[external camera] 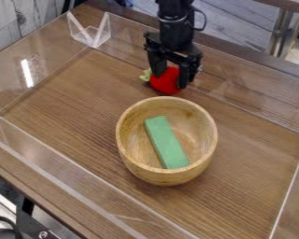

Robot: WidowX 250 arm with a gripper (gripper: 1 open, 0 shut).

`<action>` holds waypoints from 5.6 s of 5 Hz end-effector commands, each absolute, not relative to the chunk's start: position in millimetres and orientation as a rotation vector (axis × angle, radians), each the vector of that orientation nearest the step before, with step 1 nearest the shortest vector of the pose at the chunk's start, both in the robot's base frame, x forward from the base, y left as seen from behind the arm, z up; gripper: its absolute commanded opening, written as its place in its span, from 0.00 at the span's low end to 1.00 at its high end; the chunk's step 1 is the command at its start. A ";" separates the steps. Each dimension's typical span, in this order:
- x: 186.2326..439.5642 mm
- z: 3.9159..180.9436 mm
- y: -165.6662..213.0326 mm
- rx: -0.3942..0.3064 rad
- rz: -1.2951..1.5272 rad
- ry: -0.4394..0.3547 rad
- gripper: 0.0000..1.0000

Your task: Move the red fruit to the left

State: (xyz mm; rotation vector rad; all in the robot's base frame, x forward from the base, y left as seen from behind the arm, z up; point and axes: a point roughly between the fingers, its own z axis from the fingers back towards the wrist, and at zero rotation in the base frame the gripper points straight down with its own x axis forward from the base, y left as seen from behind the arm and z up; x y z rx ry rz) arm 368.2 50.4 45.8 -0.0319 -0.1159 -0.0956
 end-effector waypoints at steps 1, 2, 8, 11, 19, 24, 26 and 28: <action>374.3 67.1 50.4 -0.019 -0.049 -0.173 1.00; 371.7 73.6 45.8 -0.022 -0.002 -0.178 1.00; 365.8 74.1 47.8 -0.034 0.083 -0.188 0.00; 355.7 133.7 79.0 -0.036 0.117 -0.251 0.00; 351.7 66.7 197.5 -0.029 0.077 -0.160 0.00; 338.5 70.9 206.7 -0.050 0.112 -0.132 1.00; 331.9 48.0 194.3 -0.037 0.272 -0.142 0.00; 327.5 70.7 182.7 -0.063 0.218 -0.144 1.00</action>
